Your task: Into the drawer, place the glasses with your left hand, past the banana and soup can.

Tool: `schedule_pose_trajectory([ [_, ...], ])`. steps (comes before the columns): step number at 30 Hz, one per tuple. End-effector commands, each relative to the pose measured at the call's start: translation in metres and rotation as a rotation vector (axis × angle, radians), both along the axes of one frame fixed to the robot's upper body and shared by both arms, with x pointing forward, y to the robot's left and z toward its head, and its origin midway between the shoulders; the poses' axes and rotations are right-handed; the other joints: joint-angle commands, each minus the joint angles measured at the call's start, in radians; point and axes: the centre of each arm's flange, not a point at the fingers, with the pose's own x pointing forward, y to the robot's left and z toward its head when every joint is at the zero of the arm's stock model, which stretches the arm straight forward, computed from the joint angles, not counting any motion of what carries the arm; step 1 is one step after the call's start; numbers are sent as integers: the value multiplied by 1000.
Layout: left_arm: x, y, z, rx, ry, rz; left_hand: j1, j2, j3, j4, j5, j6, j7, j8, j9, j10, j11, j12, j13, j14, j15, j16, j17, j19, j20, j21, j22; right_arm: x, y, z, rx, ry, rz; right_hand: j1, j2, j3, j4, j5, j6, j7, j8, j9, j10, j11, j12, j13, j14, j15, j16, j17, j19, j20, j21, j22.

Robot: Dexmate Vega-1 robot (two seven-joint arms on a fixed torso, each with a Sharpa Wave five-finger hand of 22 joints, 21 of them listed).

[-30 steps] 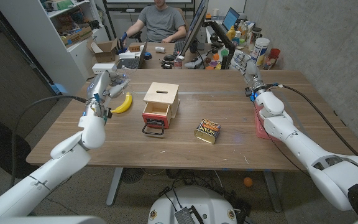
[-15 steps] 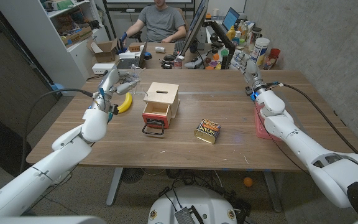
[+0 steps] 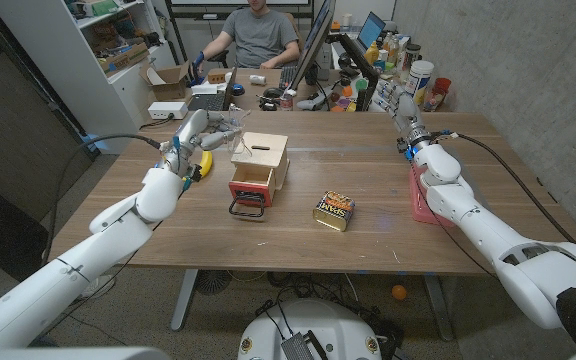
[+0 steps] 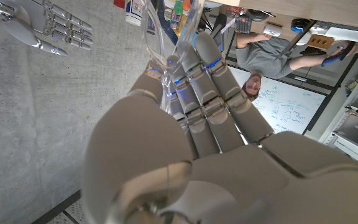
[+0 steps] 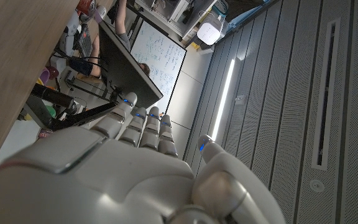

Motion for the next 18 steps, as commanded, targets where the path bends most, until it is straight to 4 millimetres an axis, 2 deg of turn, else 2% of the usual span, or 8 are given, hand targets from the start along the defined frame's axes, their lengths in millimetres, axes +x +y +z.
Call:
schedule_pose_trajectory([
  [1,5,-23,3,68,36,-72,43,52,23,19,5,107,12,-3,5,56,-52,-2,6,46,-48,2,4,-4,-5,11,2,-1,-9,1,6,-6,-4,-1,67,6,0,-5,9,2,-1,2,10,-1,1,4,4,0,1,3,7,-24,-1,2],
  [18,1,-27,0,128,109,-75,43,52,24,19,5,109,16,-11,6,61,-53,-5,6,47,-48,3,4,-5,-4,17,2,1,-12,3,5,-9,0,-1,67,6,0,-5,9,1,-2,2,9,-2,1,4,5,0,0,3,7,-24,-1,2],
])
